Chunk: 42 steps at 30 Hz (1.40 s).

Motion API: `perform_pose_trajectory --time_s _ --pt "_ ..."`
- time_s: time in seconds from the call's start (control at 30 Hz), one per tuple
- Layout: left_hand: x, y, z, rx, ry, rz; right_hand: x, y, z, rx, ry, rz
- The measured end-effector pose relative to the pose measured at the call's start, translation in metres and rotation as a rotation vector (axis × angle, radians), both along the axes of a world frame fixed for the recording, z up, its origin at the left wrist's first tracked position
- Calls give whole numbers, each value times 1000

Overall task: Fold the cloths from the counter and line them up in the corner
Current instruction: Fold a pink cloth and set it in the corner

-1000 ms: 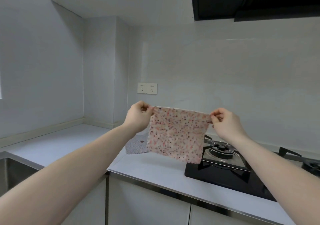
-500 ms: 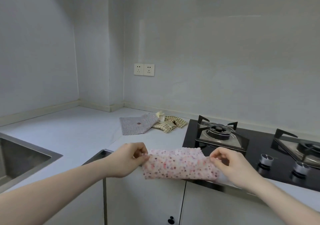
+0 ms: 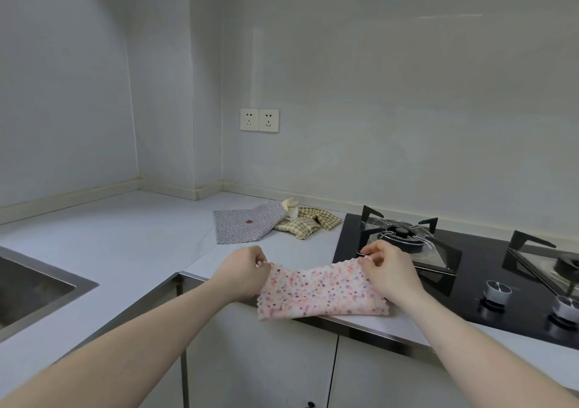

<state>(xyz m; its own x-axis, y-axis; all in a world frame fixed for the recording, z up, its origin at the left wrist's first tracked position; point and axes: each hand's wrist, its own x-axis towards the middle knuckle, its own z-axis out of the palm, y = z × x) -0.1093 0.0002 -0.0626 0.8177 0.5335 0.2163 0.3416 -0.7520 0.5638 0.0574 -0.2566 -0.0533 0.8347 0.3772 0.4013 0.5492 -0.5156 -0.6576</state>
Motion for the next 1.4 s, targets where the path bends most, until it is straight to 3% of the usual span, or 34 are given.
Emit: perform_pose_trajectory --time_s 0.17,0.4,0.6,0.8,0.97,1.13,1.4 --pt "17 3 -11 112 63 62 12 12 -16 -75 6 -85" --pt "33 9 -24 24 35 95 17 12 -36 -131 -38 -127" --pt "34 16 -31 -12 -10 93 20 12 -27 -171 141 -92" --pt "32 15 -29 -96 -48 129 29 13 -10 -23 257 -102" --pt "30 16 -27 -138 -50 94 24 18 12 138 191 -125" --pt "25 22 -23 -239 -30 18 10 36 39 51 146 -42" --pt "23 27 -22 -331 -32 -21 -24 86 56 -125 243 109"
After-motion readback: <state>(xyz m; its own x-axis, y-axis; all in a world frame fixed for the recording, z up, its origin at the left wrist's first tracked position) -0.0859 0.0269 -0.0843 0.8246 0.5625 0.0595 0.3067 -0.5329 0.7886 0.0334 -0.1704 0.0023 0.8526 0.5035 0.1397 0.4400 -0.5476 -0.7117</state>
